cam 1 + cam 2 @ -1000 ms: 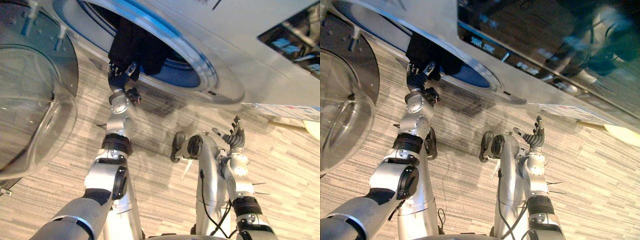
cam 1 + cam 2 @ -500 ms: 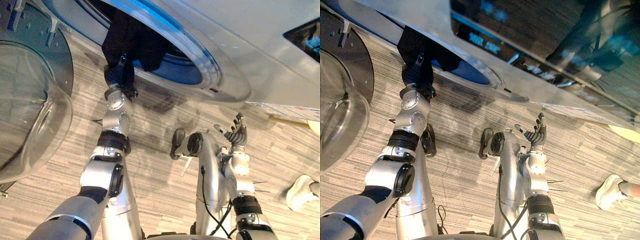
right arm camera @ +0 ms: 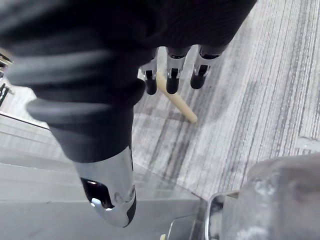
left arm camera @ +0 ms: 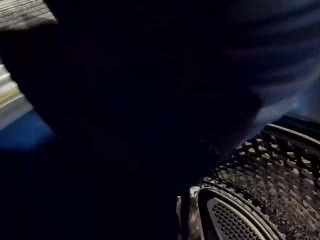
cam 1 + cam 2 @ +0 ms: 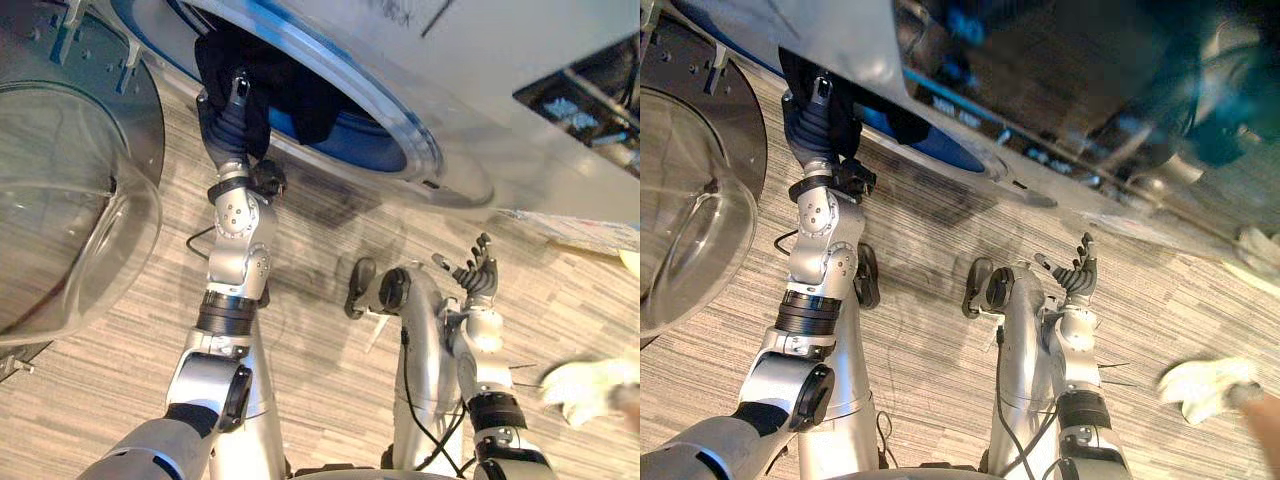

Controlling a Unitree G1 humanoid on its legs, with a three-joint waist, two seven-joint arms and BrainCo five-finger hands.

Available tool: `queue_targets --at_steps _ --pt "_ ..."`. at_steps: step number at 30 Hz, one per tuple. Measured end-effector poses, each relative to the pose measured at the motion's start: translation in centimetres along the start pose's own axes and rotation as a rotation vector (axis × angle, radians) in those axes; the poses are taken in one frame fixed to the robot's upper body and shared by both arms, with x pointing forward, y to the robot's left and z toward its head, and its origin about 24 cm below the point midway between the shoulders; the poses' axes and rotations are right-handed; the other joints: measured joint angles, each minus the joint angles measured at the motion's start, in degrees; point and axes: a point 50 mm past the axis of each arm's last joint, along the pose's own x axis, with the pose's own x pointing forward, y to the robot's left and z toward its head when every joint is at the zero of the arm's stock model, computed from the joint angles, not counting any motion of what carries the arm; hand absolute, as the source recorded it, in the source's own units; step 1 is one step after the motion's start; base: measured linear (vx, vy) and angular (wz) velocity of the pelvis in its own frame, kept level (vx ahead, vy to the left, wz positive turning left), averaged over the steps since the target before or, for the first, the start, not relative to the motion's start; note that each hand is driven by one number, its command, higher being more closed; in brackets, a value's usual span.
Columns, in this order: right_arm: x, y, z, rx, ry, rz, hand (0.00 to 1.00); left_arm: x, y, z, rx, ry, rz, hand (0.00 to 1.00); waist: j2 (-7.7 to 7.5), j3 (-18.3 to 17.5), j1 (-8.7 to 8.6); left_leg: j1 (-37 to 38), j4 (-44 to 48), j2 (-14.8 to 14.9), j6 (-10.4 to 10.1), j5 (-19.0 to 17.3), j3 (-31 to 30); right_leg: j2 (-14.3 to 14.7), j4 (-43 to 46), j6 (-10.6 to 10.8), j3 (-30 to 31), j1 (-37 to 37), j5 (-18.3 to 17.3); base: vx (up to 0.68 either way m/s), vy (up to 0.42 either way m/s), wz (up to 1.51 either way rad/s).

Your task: Pick up the laundry basket with both hands and put the clothes into the washing machine.

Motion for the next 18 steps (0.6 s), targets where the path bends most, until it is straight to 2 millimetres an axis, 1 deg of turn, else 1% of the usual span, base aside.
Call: queue_targets --at_steps 1,4,6,7,9,10,11,12,13,17,18 --pt "0.0 0.0 0.0 0.001 0.001 0.001 0.00 0.0 -0.1 0.1 -0.001 -0.005 -0.003 1.00 0.00 0.00 -0.03 0.00 0.04 0.01 0.02 -0.01 0.04 0.01 0.00 0.02 0.05 0.00 0.01 0.02 -0.020 -0.03" --pt "0.0 0.0 0.0 0.000 -0.001 0.001 0.00 0.8 -1.5 1.2 0.004 -0.047 -0.045 1.00 0.00 0.00 -0.09 0.02 0.04 0.13 0.04 -0.02 0.16 0.13 -0.02 0.07 0.14 -0.09 0.05 0.00 -0.011 -0.01" --pt "0.0 0.1 0.0 0.001 -0.002 0.005 0.00 2.6 -3.3 3.1 0.032 -0.117 -0.095 1.00 -0.02 -0.02 -0.04 0.02 -0.03 0.52 0.04 -0.02 0.22 0.45 -0.25 -0.01 0.11 -0.19 0.31 0.01 -0.039 -0.08" --pt "0.0 0.1 0.1 0.002 -0.003 0.007 0.00 3.2 -3.8 3.7 0.044 -0.137 -0.110 1.00 -0.03 -0.02 0.00 0.01 -0.09 0.72 0.04 -0.02 0.24 0.68 -0.45 -0.08 0.10 -0.23 0.54 0.01 -0.033 -0.18" --pt "0.1 0.2 0.2 0.011 -0.006 0.011 0.00 5.3 -5.4 6.0 0.094 -0.206 -0.149 1.00 0.02 -0.12 -0.15 0.00 -0.64 1.20 0.46 0.23 0.51 1.30 -1.58 0.22 0.25 -0.37 1.45 0.01 -0.020 -0.18" --pt "0.1 0.2 0.2 0.012 -0.005 0.011 0.00 5.7 -5.7 6.6 0.105 -0.222 -0.154 1.00 0.01 -0.13 -0.25 -0.03 -0.82 1.44 0.62 0.32 0.71 1.48 -1.91 0.48 0.36 -0.44 1.66 0.01 -0.010 -0.19" --pt "0.1 0.2 0.1 0.015 -0.006 0.011 0.00 6.4 -6.2 7.6 0.123 -0.251 -0.161 1.00 -0.02 -0.43 -0.21 -0.34 -0.98 1.96 0.74 0.39 1.01 1.94 -2.55 0.34 0.57 -0.84 2.41 0.00 0.000 -0.20" --pt "0.1 0.2 0.1 0.016 -0.006 0.012 0.00 6.7 -6.5 8.0 0.134 -0.263 -0.164 1.00 -0.05 -0.90 -0.25 -0.78 -1.10 1.99 0.93 0.50 1.18 2.04 -2.84 0.46 0.74 -1.35 2.74 0.01 0.005 -0.21" --pt "0.1 0.3 0.2 0.020 -0.010 0.014 0.00 7.3 -6.8 8.7 0.156 -0.284 -0.169 1.00 -0.03 -1.04 -0.50 -1.04 -1.21 2.07 1.21 0.66 1.68 2.10 -3.12 0.71 1.18 -1.75 3.21 0.01 0.014 -0.11" --pt "0.0 1.0 0.5 0.048 -0.024 0.039 0.00 8.5 -7.4 10.6 0.220 -0.335 -0.190 1.00 -0.05 -1.06 -1.44 -1.67 -1.06 2.96 1.84 0.67 2.36 3.13 -4.65 1.30 1.87 -2.55 5.01 0.00 0.017 -0.24" --pt "0.0 1.1 0.6 0.062 -0.024 0.038 0.00 8.7 -7.8 11.0 0.229 -0.346 -0.198 1.00 -0.09 -1.08 -1.80 -1.75 -1.35 3.00 2.30 0.87 3.05 3.19 -5.14 1.59 2.49 -2.95 5.60 0.00 0.014 -0.11"
